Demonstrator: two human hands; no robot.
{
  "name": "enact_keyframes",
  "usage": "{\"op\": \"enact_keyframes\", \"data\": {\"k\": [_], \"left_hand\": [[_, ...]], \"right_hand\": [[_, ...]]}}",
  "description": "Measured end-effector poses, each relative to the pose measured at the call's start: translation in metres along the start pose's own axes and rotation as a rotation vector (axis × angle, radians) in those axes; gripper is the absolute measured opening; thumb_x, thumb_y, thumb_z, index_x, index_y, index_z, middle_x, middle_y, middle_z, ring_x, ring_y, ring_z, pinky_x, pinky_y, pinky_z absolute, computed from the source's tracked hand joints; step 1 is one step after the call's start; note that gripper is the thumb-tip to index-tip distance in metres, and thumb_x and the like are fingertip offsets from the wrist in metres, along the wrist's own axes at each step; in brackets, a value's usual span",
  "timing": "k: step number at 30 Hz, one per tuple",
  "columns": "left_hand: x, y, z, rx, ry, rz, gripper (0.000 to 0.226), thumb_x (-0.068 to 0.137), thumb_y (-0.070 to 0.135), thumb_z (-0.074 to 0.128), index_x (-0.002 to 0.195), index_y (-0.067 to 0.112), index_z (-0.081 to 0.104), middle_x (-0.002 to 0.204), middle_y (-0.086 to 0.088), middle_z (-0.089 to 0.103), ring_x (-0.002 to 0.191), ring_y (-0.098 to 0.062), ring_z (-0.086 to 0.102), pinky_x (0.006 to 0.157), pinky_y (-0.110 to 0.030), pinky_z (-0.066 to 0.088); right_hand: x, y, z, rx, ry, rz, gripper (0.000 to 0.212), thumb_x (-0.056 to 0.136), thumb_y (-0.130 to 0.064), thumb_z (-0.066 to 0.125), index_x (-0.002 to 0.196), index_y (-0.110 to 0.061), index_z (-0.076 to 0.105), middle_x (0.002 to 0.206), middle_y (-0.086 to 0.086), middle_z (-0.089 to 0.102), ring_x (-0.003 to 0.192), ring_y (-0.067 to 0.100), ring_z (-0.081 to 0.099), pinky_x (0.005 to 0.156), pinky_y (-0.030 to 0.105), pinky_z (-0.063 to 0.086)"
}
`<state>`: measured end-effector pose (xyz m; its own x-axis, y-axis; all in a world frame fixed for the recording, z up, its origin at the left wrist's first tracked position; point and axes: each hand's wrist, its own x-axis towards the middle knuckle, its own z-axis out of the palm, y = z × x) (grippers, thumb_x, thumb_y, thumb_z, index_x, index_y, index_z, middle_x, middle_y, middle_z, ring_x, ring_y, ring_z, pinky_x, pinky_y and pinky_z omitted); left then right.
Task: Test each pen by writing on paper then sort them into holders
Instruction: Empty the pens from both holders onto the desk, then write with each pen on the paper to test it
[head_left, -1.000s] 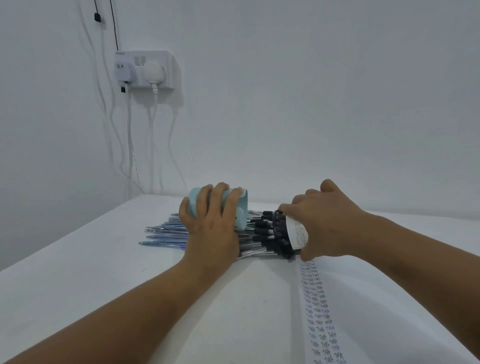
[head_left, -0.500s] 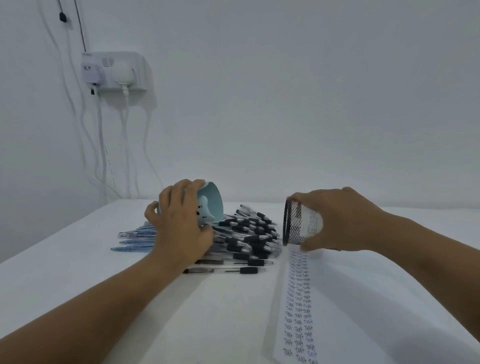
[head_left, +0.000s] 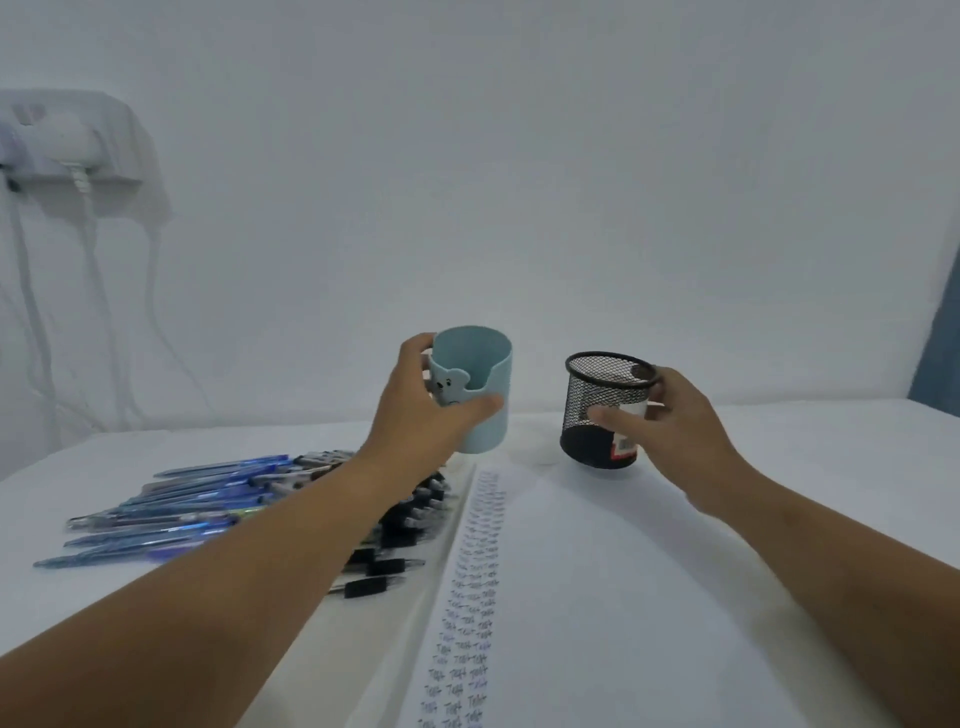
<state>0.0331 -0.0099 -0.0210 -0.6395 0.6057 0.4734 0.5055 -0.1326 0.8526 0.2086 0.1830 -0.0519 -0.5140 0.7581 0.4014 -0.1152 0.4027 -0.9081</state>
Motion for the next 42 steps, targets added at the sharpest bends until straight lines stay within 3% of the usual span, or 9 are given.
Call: {"op": "enact_keyframes", "data": {"k": [5,11,15,19,23,28,35,39,42], "left_hand": [[0.023,-0.004,0.051,-0.134,-0.094,-0.213,0.074,0.079,0.021,0.085,0.137,0.028,0.040,0.114,0.008,0.053,0.096,-0.009,0.060,0.074,-0.027,0.049],[0.026,-0.018,0.077,-0.128,-0.149,-0.276,0.066,0.081,0.014,0.083,0.132,0.028,0.045,0.115,0.008,0.058,0.103,-0.012,0.063,0.092,-0.037,0.055],[0.024,-0.024,0.073,-0.044,-0.162,-0.292,0.102,0.079,0.021,0.086,0.157,0.029,0.020,0.130,0.005,0.050,0.118,-0.019,0.058,0.103,-0.044,0.051],[0.020,-0.034,0.066,0.115,-0.214,-0.338,0.112,0.074,0.017,0.089,0.156,0.027,0.013,0.133,-0.004,0.053,0.114,-0.022,0.060,0.091,-0.037,0.051],[0.008,-0.040,0.065,0.300,-0.239,-0.292,0.097,0.077,0.023,0.082,0.149,0.024,0.017,0.121,-0.002,0.059,0.104,-0.019,0.062,0.076,-0.030,0.048],[0.004,-0.035,0.072,0.501,-0.248,-0.215,0.074,0.091,0.014,0.066,0.142,0.015,0.013,0.091,0.005,0.048,0.076,-0.006,0.051,0.057,-0.019,0.038],[0.003,-0.038,0.064,0.598,-0.218,-0.191,0.069,0.087,0.015,0.075,0.133,0.014,0.023,0.116,-0.009,0.051,0.100,-0.024,0.052,0.080,-0.032,0.040],[0.005,-0.039,0.059,0.660,-0.225,-0.154,0.062,0.084,0.016,0.079,0.119,0.017,0.027,0.112,-0.010,0.058,0.096,-0.024,0.054,0.078,-0.032,0.041],[0.005,-0.037,0.055,0.706,-0.227,-0.116,0.057,0.084,0.016,0.079,0.116,0.016,0.031,0.109,-0.010,0.057,0.097,-0.027,0.057,0.082,-0.036,0.047]], "right_hand": [[0.008,0.020,-0.016,-0.086,0.010,-0.011,0.064,0.060,-0.042,0.093,0.117,-0.035,0.063,0.112,-0.016,0.070,0.102,0.011,0.069,0.087,0.045,0.060],[0.012,0.034,-0.027,-0.175,-0.037,-0.007,0.059,0.069,-0.043,0.089,0.121,-0.038,0.061,0.110,-0.020,0.070,0.101,0.004,0.067,0.088,0.041,0.060],[0.013,0.040,-0.025,-0.152,-0.124,0.036,0.076,0.068,-0.051,0.086,0.133,-0.039,0.050,0.123,-0.018,0.066,0.110,0.003,0.065,0.096,0.041,0.056],[0.008,0.036,-0.025,-0.299,-0.171,0.076,0.104,0.066,-0.044,0.091,0.149,-0.035,0.028,0.134,-0.013,0.055,0.115,0.008,0.060,0.098,0.033,0.051],[0.000,0.029,-0.025,-0.435,-0.158,0.092,0.114,0.067,-0.035,0.091,0.154,-0.027,0.018,0.133,-0.012,0.050,0.112,0.013,0.061,0.089,0.029,0.047],[0.000,0.032,-0.019,-0.510,-0.176,0.045,0.097,0.064,-0.031,0.092,0.141,-0.023,0.034,0.113,-0.007,0.062,0.106,0.018,0.064,0.090,0.030,0.049],[0.002,0.035,-0.018,-0.482,-0.190,0.070,0.120,0.051,-0.052,0.088,0.149,-0.020,0.027,0.117,-0.009,0.058,0.102,0.015,0.063,0.097,0.041,0.052],[-0.003,0.033,-0.022,-0.450,-0.211,0.073,0.116,0.067,-0.025,0.092,0.155,-0.020,0.018,0.133,-0.005,0.056,0.114,0.017,0.061,0.104,0.041,0.049],[-0.005,0.032,-0.016,-0.472,-0.183,0.055,0.106,0.067,-0.024,0.092,0.149,-0.023,0.026,0.124,-0.007,0.061,0.110,0.016,0.064,0.098,0.037,0.051]]}}
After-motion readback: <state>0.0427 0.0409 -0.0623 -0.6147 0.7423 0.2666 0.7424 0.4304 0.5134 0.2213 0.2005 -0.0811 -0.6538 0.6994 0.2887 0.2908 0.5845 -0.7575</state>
